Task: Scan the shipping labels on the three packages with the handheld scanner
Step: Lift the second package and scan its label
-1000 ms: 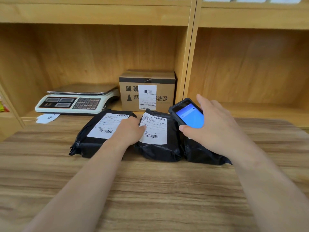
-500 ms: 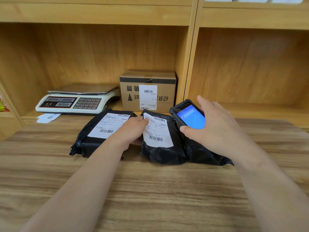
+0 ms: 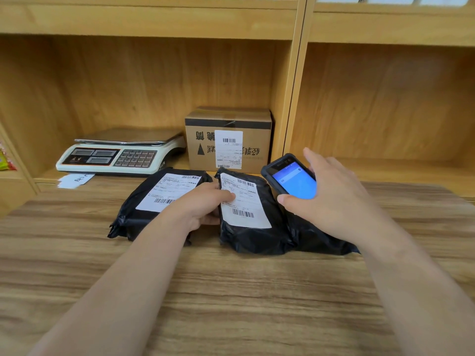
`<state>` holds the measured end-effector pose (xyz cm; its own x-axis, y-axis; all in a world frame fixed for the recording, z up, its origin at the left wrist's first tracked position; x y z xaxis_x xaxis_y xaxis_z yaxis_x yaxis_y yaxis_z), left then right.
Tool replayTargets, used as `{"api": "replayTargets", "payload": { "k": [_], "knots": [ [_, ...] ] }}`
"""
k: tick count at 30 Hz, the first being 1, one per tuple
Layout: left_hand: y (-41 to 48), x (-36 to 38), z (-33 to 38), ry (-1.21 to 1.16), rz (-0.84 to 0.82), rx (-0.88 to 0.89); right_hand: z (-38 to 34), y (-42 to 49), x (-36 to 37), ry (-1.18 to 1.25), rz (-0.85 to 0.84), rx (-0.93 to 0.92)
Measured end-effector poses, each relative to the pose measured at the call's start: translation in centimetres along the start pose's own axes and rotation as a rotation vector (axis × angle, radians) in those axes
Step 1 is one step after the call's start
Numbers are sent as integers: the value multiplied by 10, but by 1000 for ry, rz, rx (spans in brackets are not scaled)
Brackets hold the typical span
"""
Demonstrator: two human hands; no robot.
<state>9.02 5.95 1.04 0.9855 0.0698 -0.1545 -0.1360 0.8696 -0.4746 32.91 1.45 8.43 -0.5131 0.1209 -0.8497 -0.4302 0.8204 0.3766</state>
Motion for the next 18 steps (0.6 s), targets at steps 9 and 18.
{"api": "replayTargets", "payload": {
  "k": [9,18],
  "knots": [
    [-8,2,6,-75,19,10,0,0,0,-2,-7,2],
    [-16,-2,16,-88,36,80,0,-1,-1,4,-10,15]
  ]
}}
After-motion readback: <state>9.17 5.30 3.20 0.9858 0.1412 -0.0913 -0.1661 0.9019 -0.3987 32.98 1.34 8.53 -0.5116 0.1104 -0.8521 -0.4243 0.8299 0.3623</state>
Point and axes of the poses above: each hand's wrist, its own y-axis towards the middle knuckle, its own x-axis out of the palm, z = x × y, the point moved 1 cm from there along y, towards the middle knuckle, and after that the axes turned 14 degrees about -x, right-handed, at the moved point
